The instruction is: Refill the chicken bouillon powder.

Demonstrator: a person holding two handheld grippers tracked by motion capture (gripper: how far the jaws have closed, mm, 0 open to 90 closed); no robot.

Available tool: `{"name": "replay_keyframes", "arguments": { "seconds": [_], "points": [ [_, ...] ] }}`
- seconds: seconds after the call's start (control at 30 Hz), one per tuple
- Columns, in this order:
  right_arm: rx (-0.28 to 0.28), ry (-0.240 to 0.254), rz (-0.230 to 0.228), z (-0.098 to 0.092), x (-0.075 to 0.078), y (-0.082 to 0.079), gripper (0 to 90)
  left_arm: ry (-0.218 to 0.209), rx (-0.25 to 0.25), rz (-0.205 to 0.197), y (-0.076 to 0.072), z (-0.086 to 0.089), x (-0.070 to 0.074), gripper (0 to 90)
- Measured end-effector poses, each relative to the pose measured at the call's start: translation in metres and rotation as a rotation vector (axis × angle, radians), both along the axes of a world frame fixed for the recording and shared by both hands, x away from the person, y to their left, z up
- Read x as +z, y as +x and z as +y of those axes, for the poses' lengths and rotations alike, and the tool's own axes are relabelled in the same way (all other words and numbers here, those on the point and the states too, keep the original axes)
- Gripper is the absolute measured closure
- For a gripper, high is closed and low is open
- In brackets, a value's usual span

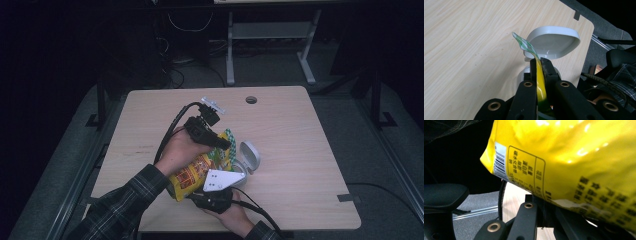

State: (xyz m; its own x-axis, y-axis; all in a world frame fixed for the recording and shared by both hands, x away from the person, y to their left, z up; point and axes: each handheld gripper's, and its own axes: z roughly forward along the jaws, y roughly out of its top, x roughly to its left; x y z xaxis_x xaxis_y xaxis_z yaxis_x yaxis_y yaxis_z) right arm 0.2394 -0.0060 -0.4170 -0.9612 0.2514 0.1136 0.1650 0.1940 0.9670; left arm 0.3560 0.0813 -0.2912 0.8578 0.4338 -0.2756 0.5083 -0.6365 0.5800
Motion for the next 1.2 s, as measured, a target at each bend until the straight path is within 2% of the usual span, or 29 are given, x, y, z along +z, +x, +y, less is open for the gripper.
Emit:
{"name": "replay_keyframes", "arguments": {
  "seconds": [1.2],
  "points": [
    [0.001,0.006,0.003,-0.0002,-0.0001,-0.0001,90.0,0.009,-0.002,0.005,0.0007,-0.0013,0.0,89.9]
  ]
}}
